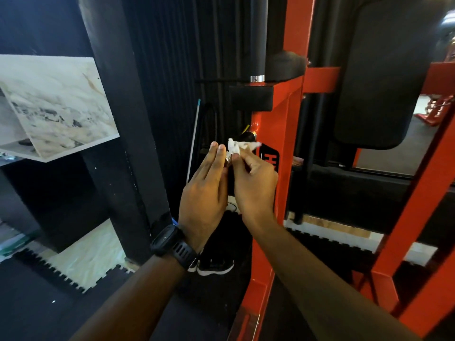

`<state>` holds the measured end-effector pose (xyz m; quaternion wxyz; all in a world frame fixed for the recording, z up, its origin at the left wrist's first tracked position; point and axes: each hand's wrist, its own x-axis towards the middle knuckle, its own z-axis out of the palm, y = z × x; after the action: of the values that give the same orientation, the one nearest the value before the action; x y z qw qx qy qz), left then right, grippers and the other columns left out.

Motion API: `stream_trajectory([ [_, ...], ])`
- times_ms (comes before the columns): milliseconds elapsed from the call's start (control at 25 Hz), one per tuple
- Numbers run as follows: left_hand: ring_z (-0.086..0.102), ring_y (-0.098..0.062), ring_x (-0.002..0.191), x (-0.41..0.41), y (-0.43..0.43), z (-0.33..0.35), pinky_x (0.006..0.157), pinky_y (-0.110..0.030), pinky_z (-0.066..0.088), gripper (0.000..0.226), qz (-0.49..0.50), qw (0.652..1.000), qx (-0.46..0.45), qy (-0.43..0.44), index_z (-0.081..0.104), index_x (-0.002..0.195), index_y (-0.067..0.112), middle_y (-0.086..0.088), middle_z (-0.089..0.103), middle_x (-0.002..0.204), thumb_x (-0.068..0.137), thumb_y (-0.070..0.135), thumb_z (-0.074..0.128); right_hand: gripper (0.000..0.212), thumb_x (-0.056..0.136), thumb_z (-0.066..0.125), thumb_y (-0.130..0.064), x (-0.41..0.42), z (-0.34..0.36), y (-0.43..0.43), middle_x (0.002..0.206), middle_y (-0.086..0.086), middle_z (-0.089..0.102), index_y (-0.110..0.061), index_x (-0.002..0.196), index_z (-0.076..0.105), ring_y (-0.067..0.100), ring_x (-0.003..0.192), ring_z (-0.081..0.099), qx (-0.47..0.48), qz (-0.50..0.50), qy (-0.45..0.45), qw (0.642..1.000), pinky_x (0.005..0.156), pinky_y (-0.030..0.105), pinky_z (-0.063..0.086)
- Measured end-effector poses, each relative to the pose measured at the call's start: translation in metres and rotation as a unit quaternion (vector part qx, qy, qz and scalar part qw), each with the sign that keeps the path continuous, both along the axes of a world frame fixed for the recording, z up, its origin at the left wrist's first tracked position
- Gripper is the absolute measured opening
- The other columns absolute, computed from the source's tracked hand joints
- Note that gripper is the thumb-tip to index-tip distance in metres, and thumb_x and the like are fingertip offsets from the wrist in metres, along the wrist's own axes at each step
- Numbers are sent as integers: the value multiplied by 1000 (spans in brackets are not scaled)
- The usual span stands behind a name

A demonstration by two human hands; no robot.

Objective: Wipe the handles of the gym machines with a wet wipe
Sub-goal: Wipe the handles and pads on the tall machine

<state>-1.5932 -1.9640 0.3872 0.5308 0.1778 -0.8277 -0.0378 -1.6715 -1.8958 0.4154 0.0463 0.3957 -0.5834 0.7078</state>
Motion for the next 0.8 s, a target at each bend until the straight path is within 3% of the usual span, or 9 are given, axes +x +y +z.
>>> stream_trajectory([
  [40, 41, -14, 140, 0, 0, 0, 105, -25, 41, 48, 1, 1000, 0, 3, 41, 150, 11, -7, 38, 157, 104, 16, 50, 28, 99, 56, -7, -10, -6, 0, 122, 3, 70, -9, 124, 68, 9, 118, 63, 15, -17, 124, 992, 100, 24, 51],
  [120, 40, -14, 140, -3, 0, -2, 105, -26, 43, 48, 1, 1000, 9, 11, 40, 151, 11, -6, 35, 158, 104, 14, 50, 38, 94, 56, 5, -41, -9, -3, 138, 11, 60, -4, 131, 62, 19, 135, 51, 57, -31, 329, 942, 111, 32, 43],
  [240, 40, -20, 143, -8, 4, -5, 108, -28, 43, 47, 10, 1000, 3, 27, 39, 151, 8, -5, 31, 159, 104, 15, 45, 49, 85, 58, 17, -74, 14, -7, 139, 15, 58, -2, 131, 61, 27, 136, 49, 125, -27, 471, 873, 112, 40, 43],
  [360, 32, -20, 147, -12, 7, -8, 118, -19, 27, 47, 10, 999, -12, 30, 40, 149, 2, -11, 33, 158, 103, 14, 41, 50, 86, 46, 10, -88, 39, -5, 138, 15, 57, -3, 133, 58, 27, 133, 49, 170, 70, 576, 796, 113, 37, 39],
  [440, 28, -19, 148, -14, 7, -8, 120, -18, 21, 48, 14, 999, -8, 32, 40, 149, 1, -12, 33, 157, 103, 13, 41, 54, 87, 44, 6, -101, 58, -6, 139, 12, 55, -6, 139, 54, 23, 132, 48, 216, 109, 616, 750, 115, 31, 34],
  [640, 25, -13, 149, -15, 8, -10, 121, -22, 23, 48, 28, 999, -8, 38, 38, 149, 2, -7, 28, 158, 102, 13, 41, 47, 89, 42, 0, -97, 81, -20, 129, 7, 58, -8, 131, 59, 18, 121, 53, 263, 145, 661, 688, 103, 33, 46],
  [800, 27, -14, 149, -12, 9, -9, 121, -27, 28, 51, 26, 999, -9, 36, 37, 150, 3, -6, 29, 158, 100, 6, 46, 54, 88, 48, 1, -113, 90, -29, 128, 3, 57, -17, 138, 54, 18, 120, 52, 300, 123, 657, 680, 101, 36, 46],
])
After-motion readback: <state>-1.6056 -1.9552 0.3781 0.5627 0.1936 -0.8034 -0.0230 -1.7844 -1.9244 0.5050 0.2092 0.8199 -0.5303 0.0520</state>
